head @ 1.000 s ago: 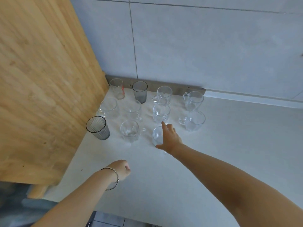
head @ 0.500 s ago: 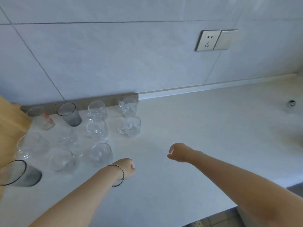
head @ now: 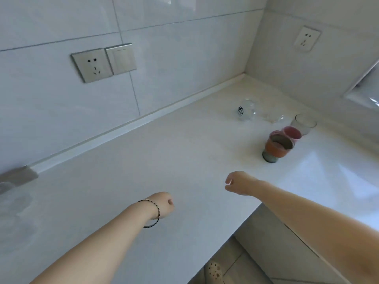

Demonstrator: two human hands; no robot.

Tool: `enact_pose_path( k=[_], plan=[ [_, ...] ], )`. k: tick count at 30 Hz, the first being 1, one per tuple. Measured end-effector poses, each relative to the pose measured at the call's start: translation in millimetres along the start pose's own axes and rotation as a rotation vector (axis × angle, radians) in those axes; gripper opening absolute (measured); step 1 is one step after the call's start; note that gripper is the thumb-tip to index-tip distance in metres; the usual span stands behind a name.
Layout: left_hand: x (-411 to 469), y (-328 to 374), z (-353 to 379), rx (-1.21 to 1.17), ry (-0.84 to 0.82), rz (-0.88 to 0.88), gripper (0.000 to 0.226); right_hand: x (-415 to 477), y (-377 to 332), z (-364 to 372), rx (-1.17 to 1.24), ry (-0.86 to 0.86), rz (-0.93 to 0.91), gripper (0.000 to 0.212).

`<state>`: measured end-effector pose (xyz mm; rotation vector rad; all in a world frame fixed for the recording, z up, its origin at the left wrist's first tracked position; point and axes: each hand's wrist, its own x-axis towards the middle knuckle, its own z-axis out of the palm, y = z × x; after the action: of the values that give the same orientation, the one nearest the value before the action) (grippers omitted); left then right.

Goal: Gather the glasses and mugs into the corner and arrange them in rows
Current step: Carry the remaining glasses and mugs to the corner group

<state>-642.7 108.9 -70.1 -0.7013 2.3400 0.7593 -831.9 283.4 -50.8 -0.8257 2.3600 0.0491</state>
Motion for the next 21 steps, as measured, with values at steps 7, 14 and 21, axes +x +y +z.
enact_pose_path(
  k=[7, 14, 21],
  plan=[
    [80.9, 119.7, -8.1, -0.014, -0.043, -0.001, 0.011, 55.3, 139.5, -78.0, 0.047, 0.246, 0.088, 0.052],
    [116.9, 148.3, -15.4, -0.005, -0.045, -0.053, 0.009, 106.6, 196.5, -107.2, -0.065, 0.181, 0.145, 0.101],
    [118.5, 126.2, -15.4, -0.003, -0.052, -0.166, 0.009, 115.2, 204.0, -102.6, -0.025, 0.277, 0.059, 0.098]
  ],
)
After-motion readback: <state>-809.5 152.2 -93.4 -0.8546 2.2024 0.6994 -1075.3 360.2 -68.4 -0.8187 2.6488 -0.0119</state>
